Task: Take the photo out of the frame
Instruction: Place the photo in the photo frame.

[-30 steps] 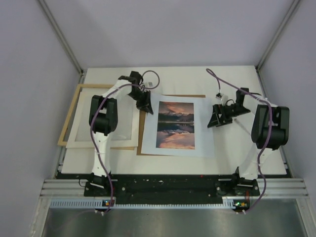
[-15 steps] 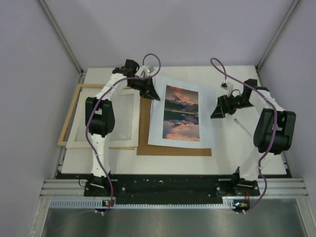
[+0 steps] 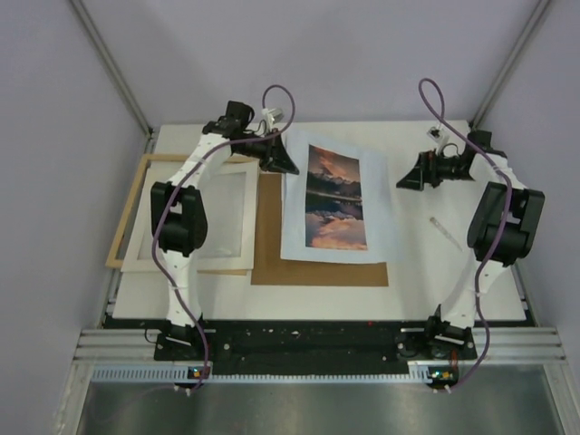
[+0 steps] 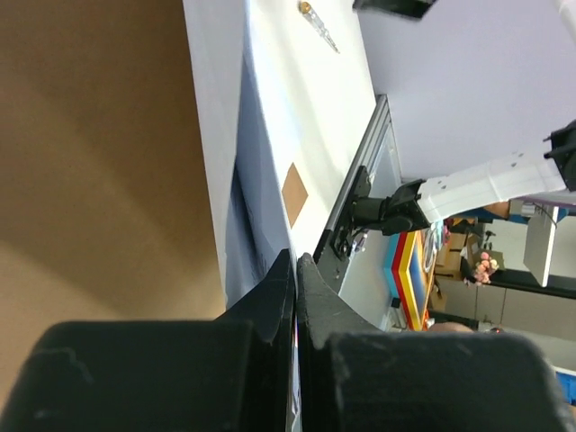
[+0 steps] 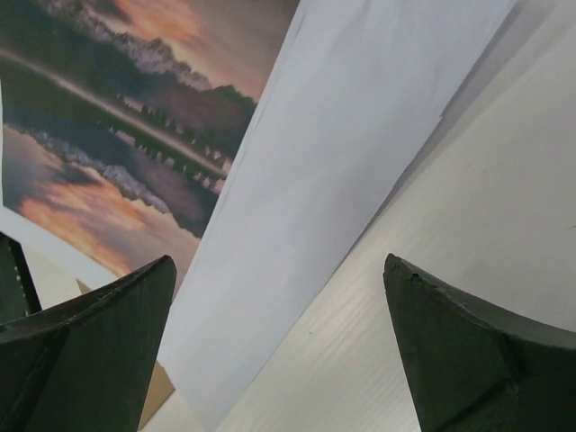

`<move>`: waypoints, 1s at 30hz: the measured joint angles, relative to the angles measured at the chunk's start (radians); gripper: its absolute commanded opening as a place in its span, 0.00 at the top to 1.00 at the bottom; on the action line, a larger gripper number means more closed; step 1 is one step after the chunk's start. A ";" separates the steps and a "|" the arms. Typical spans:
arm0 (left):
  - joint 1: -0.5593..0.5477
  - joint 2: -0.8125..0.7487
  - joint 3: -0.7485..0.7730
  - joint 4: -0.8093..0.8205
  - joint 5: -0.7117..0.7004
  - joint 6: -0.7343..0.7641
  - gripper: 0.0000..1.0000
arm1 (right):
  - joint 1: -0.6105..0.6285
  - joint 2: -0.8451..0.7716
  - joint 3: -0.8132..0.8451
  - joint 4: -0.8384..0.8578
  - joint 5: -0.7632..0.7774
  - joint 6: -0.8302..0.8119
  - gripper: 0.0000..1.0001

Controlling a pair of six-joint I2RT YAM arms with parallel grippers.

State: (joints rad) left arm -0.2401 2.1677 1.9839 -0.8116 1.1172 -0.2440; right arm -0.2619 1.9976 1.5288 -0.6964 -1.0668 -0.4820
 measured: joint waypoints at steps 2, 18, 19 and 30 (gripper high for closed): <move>0.000 -0.007 -0.018 0.050 -0.006 -0.048 1.00 | 0.021 -0.034 -0.050 0.026 -0.001 -0.022 0.01; -0.073 0.074 -0.040 0.396 0.094 -0.360 1.00 | -0.014 -0.212 -0.212 0.122 0.013 0.096 0.01; -0.080 0.093 -0.036 0.402 0.089 -0.364 1.00 | -0.015 -0.213 -0.212 0.126 0.040 0.105 0.01; -0.113 0.316 0.013 0.309 -0.045 -0.317 1.00 | -0.016 -0.274 -0.265 0.130 0.214 0.120 0.01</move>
State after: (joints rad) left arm -0.3527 2.4840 1.9965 -0.5026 1.0725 -0.5613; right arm -0.2779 1.7233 1.2636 -0.5659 -0.8528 -0.3622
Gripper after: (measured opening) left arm 0.012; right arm 0.989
